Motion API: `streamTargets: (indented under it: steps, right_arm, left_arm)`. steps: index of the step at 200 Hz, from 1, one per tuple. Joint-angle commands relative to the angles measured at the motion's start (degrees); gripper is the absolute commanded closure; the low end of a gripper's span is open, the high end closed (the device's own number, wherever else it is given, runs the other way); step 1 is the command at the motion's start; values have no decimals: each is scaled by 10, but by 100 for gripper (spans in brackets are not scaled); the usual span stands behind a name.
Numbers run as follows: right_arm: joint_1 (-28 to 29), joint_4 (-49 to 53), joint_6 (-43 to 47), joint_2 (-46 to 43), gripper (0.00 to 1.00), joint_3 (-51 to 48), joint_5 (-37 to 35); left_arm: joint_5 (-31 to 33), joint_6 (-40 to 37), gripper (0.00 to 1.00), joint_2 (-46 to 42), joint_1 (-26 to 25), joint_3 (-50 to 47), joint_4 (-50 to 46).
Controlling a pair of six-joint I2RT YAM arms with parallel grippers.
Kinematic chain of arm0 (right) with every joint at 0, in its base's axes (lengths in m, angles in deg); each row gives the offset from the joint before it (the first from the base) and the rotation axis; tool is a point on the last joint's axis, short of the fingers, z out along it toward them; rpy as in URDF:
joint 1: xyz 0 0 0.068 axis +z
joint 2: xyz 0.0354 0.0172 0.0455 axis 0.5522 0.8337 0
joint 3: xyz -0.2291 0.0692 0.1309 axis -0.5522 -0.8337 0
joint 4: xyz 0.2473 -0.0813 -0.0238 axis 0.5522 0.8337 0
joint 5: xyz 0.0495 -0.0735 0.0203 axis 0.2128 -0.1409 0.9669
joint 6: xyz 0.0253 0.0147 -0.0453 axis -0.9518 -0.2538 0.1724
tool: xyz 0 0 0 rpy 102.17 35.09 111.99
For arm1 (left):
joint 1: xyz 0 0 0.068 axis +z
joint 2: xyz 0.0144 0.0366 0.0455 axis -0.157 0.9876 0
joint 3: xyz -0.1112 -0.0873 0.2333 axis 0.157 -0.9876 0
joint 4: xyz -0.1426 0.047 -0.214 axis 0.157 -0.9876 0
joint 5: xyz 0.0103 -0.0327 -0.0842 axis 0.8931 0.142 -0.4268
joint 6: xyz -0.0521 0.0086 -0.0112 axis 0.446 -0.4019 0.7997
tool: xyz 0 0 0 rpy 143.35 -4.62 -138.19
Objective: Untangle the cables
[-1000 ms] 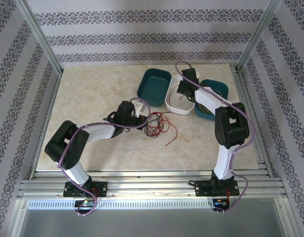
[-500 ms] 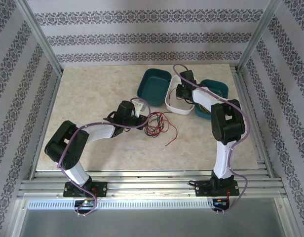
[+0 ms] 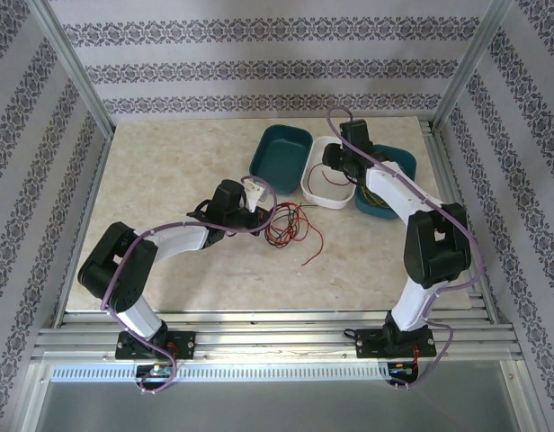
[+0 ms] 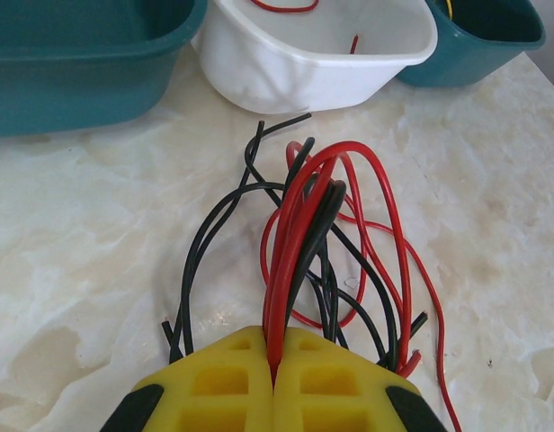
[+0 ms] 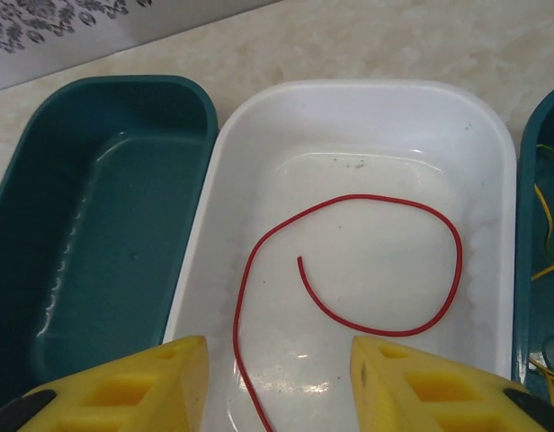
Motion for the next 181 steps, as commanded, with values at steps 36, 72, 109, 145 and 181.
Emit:
streamTargets:
  steps: [36,72,109,145,181]
  right_arm:
    - [1,-64,61,-81,60,-81,179]
    - [11,-74,114,-129,68,-140,311]
    - [23,-84,142,-168,70,-210,365]
    - [46,-89,157,-208,71,-258,367]
    - [54,-96,155,-222,71,-285,368]
  left_arm:
    - [0,-68,100,-25,-7,23,-17]
    - [-23,-139,100,-34,-7,32,-47]
    - [-59,-214,100,-32,-7,52,-85]
    - [-71,-234,100,-28,-7,71,-101]
    - [-82,-240,100,-27,-8,76,-109]
